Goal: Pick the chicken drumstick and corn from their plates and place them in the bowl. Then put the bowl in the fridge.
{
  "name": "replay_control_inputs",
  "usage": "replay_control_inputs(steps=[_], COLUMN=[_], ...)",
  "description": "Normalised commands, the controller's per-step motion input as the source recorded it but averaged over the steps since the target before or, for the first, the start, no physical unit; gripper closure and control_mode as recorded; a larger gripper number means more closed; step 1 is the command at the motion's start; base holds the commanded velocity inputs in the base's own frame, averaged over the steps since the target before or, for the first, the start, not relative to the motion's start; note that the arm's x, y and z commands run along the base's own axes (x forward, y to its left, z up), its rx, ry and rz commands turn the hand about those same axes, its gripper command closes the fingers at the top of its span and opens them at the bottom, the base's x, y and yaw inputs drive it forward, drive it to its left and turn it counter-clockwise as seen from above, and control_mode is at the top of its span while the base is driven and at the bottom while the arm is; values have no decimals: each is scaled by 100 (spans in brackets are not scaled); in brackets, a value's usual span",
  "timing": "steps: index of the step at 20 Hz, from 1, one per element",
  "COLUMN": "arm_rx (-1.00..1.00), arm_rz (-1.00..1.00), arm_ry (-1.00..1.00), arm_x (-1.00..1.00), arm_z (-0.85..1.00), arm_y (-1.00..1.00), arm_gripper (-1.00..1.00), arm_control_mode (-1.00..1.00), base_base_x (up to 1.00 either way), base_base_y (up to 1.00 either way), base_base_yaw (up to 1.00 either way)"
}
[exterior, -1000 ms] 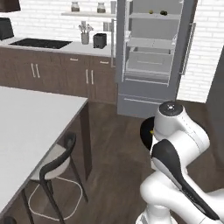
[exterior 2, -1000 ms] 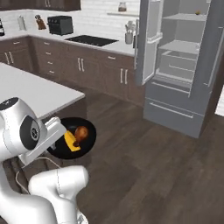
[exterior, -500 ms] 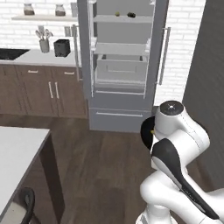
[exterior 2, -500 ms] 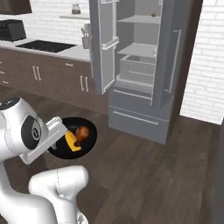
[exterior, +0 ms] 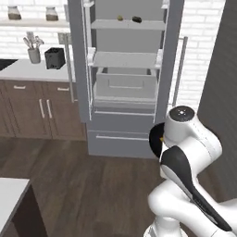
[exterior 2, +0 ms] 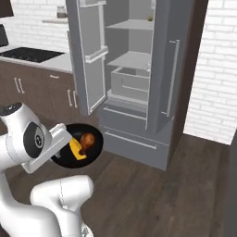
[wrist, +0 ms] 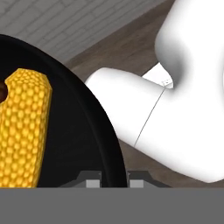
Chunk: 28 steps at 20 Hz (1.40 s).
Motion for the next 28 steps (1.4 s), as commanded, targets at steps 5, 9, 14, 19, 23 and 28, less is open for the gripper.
replay_control_inputs(steps=[5, 9, 14, 19, 23, 28], arm_rx=[0, 0, 0, 0, 0, 0], arm_rz=[0, 0, 0, 0, 0, 0], arm_ry=[0, 0, 0, 0, 0, 0], arm_x=[0, 0, 0, 0, 0, 0], arm_z=[0, 0, 0, 0, 0, 0], arm_y=[0, 0, 0, 0, 0, 0], arm_gripper=[100, 100, 100, 100, 100, 100], arm_control_mode=[100, 100, 100, 100, 100, 100], base_base_x=[92, 67, 72, 80, 72, 53], base_base_y=[35, 49, 5, 4, 21, 15], base_base_yaw=[-9, -6, -13, -21, -11, -12])
